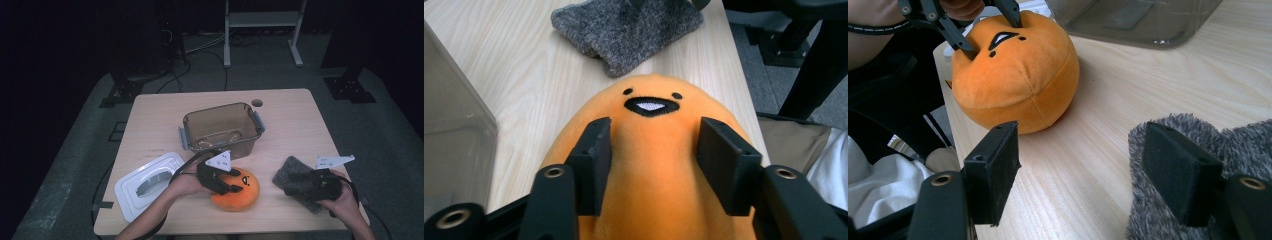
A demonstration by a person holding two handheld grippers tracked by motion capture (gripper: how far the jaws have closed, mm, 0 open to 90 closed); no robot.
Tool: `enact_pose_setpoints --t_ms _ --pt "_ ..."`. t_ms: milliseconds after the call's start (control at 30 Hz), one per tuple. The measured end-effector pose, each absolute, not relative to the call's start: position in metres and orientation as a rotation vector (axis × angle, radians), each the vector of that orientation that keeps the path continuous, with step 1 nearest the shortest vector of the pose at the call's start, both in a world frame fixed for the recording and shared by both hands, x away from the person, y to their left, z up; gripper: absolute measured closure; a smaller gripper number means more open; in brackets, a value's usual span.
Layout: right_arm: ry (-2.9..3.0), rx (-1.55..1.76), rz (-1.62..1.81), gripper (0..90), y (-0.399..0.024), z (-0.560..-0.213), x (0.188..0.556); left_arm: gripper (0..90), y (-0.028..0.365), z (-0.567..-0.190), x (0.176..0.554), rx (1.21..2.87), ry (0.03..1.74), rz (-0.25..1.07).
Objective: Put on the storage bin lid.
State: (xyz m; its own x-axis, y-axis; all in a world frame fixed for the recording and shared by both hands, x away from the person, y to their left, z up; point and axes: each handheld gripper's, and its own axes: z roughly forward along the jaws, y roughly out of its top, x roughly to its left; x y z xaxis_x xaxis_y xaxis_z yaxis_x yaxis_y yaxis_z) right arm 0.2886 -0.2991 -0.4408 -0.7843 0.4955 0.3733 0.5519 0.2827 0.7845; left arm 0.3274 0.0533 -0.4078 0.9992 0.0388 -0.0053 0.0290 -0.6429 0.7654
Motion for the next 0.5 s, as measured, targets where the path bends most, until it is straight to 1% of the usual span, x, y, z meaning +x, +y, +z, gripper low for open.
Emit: enact_pose_setpoints --t_ms 333,500 --pt "-2.472 -1.009 -1.546 30.0 -0.2985 -0.4414 0.2888 66.6 0.0543 -0.4124 0.3256 2.274 0.064 0.042" --pt "-2.473 -1.010 -1.544 30.0 -0.2987 -0.4413 0.2887 71.6 0.0552 -0.4123 0.3248 2.258 0.074 0.055"
